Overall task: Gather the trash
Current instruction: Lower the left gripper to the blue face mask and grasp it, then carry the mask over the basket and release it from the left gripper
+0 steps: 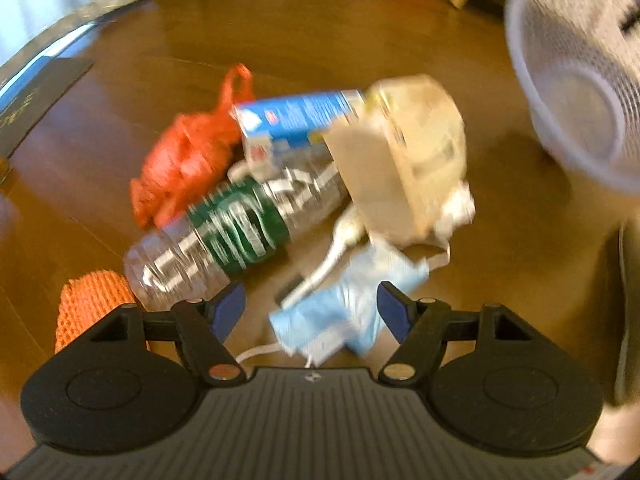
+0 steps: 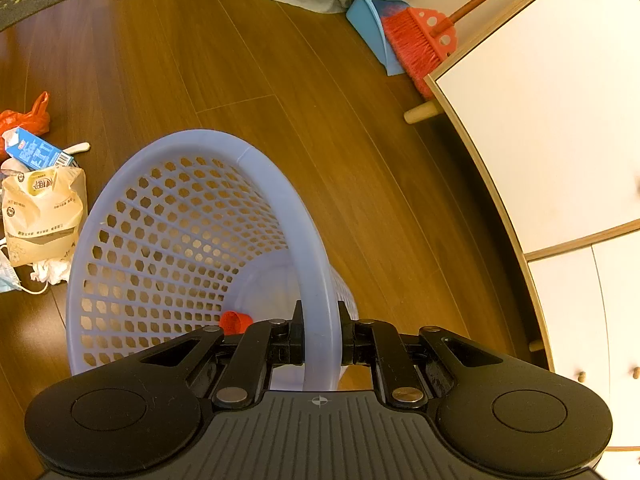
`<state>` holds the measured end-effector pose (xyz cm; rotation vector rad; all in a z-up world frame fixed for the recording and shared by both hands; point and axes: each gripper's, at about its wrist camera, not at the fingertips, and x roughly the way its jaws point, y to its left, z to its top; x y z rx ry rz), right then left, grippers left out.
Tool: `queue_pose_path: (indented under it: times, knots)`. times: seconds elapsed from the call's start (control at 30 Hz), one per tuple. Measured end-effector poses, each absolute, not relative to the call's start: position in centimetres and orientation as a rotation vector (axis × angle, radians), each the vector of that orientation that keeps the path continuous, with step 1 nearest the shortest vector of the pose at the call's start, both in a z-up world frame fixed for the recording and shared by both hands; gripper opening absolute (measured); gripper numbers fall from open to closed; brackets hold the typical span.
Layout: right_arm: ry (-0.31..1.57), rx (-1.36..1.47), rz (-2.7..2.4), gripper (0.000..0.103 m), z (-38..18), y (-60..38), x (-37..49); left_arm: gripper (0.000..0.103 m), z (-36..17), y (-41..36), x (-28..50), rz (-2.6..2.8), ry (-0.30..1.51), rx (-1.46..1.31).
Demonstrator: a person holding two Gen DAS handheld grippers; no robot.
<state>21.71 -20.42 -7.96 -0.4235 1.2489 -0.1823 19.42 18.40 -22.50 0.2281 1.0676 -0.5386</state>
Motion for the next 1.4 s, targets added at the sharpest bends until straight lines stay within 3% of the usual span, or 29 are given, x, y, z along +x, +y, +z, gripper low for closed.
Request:
queue_pose_path:
  times: [0.33,0.53,0.7,0.8,1.4]
  knots:
    - [1.247,-0.427,-0.177,0.009,-8.0,-20.3,21.7,0.067,-25.3,16.5,17.9,-0.602,1.089,0.332]
    - [1.244,-0.432,-0.173,0.008,-8.1,-20.2,21.6,0.054,-26.6,15.3,18.7,-0.584,1.111,0.349]
    - [1.248,-0.427,-0.176,0.008,-8.1,-20.3,21.8,0.020,-27.0,14.9,18.8,-0.588,1.133,0.372]
    - [1.249,-0.429,-0.174,0.008,-8.0,-20.3,21.8,0.010,-26.6,15.1,18.6,-0.584,1.144,0.376]
    - [1.257,-0.429,-0.163,0.009,-7.9,-20.0,22.3,0.009,-14.6,14.2,17.5,-0.665,1.078,0.318]
